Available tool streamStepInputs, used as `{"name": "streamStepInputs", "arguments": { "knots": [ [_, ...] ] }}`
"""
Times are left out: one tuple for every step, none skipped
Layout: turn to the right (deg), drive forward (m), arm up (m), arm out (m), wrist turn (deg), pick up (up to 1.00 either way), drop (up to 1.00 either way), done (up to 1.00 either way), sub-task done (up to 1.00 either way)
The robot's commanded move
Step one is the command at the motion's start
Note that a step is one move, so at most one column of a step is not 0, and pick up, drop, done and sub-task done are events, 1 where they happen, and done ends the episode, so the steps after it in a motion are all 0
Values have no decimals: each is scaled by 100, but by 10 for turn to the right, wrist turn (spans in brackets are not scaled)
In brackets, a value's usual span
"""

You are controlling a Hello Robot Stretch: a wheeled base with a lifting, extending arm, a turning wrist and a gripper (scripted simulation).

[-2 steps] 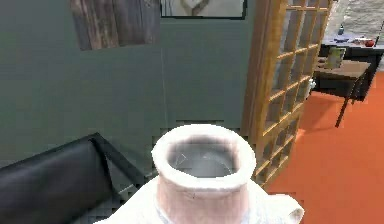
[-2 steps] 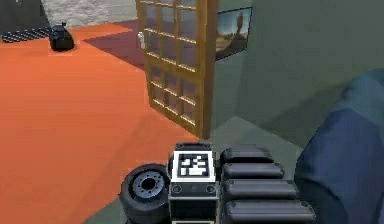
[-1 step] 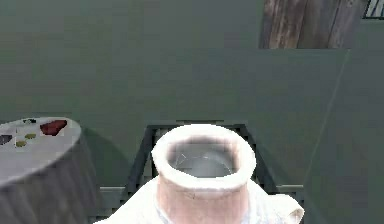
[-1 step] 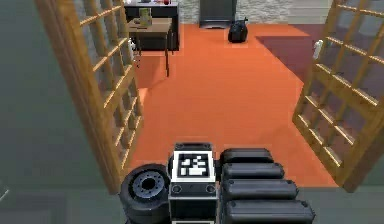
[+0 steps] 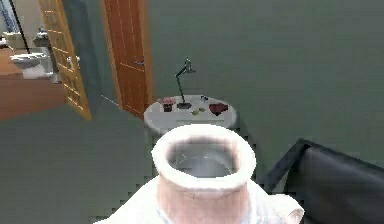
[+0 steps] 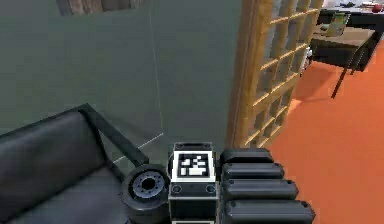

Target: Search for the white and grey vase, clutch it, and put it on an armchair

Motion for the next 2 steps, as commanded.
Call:
{"name": "streamStepInputs", "arguments": {
  "knots": [
    [-360,0,0,0,0,0,0,0,0],
    [-30,0,0,0,0,0,0,0,0]
  ]
}}
